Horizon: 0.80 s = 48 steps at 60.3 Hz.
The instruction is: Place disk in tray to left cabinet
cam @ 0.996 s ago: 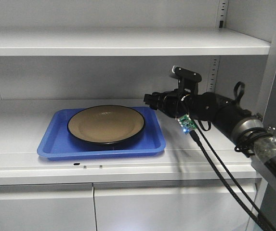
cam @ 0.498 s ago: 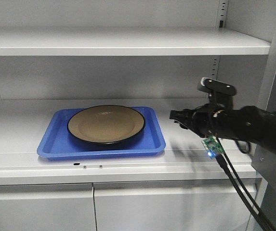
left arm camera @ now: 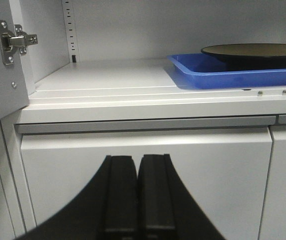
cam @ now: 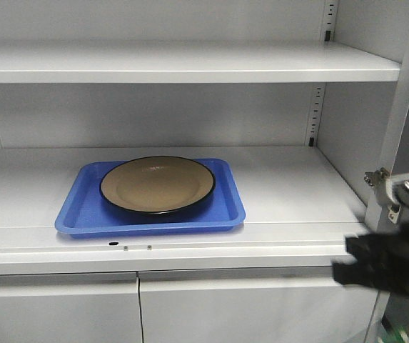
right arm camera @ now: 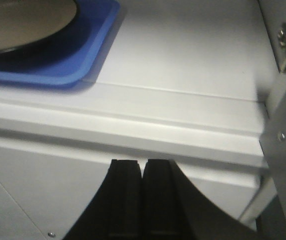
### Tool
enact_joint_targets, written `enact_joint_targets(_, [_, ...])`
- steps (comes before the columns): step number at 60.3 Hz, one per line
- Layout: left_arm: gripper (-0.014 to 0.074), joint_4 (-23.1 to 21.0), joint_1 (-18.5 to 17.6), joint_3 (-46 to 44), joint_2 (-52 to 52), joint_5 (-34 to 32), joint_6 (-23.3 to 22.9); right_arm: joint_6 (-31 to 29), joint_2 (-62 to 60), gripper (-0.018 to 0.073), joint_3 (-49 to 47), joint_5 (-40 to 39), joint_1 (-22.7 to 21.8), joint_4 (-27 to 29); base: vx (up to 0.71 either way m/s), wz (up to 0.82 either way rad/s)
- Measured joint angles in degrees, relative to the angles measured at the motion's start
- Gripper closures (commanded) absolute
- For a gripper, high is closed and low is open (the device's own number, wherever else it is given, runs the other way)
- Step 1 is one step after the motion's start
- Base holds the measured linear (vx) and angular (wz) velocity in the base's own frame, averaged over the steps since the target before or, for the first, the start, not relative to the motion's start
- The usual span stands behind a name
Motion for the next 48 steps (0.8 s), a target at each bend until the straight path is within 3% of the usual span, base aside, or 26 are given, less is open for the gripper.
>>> enact_joint_targets(7, [0.0605, 0.0, 0.0, 0.0, 0.0, 0.0, 0.0, 1.13, -9.41, 0.0569, 8.26, -0.55, -0.94, -1.24, 0.0, 0.0])
enact_joint_targets(20, [0.0605, 0.0, 0.0, 0.0, 0.0, 0.0, 0.0, 5.24, -25.31, 0.0568, 23.84, -1.74, -1.45, -8.88, 0.0, 0.0])
enact_joint_targets(30, [0.0605, 0.0, 0.0, 0.0, 0.0, 0.0, 0.0, 10.76, -38.35, 0.0568, 34.98, -2.9, -1.45, -9.7, 0.0, 0.0])
enact_joint_targets(41, [0.0605, 0.0, 0.0, 0.0, 0.0, 0.0, 0.0, 11.44, -52.59, 0.0568, 45.88, -4.96, -1.45, -9.72, 0.0, 0.0])
enact_joint_targets(48, [0.0605, 0.0, 0.0, 0.0, 0.0, 0.0, 0.0, 11.46, -61.59, 0.0568, 47.44, -1.89, -1.45, -9.77, 0.0, 0.0])
